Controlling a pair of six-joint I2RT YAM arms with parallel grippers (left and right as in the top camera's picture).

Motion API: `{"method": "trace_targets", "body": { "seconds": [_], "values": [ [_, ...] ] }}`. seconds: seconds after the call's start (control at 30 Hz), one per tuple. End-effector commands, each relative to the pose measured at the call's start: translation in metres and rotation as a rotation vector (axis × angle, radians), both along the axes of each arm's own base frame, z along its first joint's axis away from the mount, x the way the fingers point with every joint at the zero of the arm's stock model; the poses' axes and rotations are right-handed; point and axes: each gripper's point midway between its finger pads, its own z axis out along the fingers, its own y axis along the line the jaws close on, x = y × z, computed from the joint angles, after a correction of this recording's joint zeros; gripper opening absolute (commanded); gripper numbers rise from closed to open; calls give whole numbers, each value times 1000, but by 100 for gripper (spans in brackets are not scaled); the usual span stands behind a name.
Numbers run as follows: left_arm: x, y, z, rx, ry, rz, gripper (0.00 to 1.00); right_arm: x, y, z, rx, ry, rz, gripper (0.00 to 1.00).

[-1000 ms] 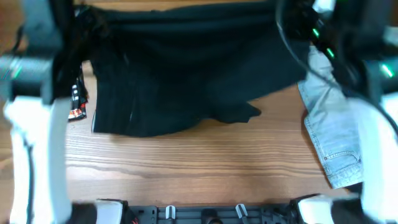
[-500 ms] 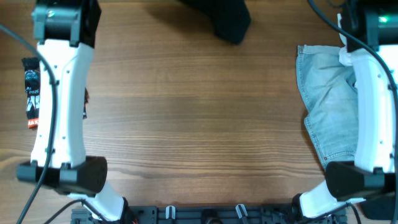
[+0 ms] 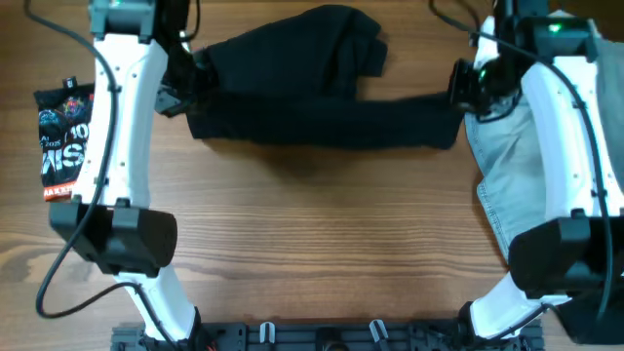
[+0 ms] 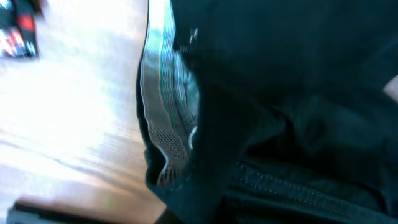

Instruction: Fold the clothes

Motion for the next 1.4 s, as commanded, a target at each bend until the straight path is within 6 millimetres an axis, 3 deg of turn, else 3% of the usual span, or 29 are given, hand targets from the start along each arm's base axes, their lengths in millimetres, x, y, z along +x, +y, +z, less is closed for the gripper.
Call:
{"method": "trace_targets", "body": {
  "seconds": [0.0,0.13,0.3,0.47,0.57,0.6,0.63,0.7,0.8,0.87,0.93,1.0,1.13,1.2,1.27,1.37],
  "values": [
    [-26,48,-41,148,175,77,4,-21,-55,-33,-181,116,-116,4],
    [-76,50,-87,170,409,81,4,-48,-51,-57,-166,229,-112,4],
    [-122,52,-126,183,552,77,4,-88,-41,-93,-122,380,-107,4],
    [-183,65,-137,243,637,130,4,-136,-38,-119,-132,502,-167,4],
    [-183,73,-123,233,531,196,4,-154,-37,-114,-132,494,-170,4],
    [-182,75,-119,228,509,209,9,-155,-37,-110,-131,478,-171,4],
    [-182,76,-117,225,493,216,29,-154,-37,-107,-130,463,-172,8],
    [-181,77,-113,225,469,222,54,-157,-36,-101,-127,453,-166,39],
    [-174,78,-111,222,430,226,57,-157,-36,-98,-126,441,-163,43],
    [-153,76,-108,201,347,236,58,-146,-35,-94,-112,403,-166,45],
    [-129,72,-108,164,254,231,65,-133,-28,-88,-68,357,-154,50],
    [-88,58,-115,64,102,191,70,-99,-10,-79,52,217,-56,53],
    [-37,34,-122,-89,-65,142,57,-24,26,-52,238,-132,116,63],
    [-26,32,-129,-104,-83,140,57,5,35,-44,241,-258,155,66],
    [-18,27,-144,-138,-72,137,57,36,59,-34,229,-399,231,68],
    [-6,18,-164,-171,-68,125,56,65,94,-36,220,-502,283,71]
  ]
}}
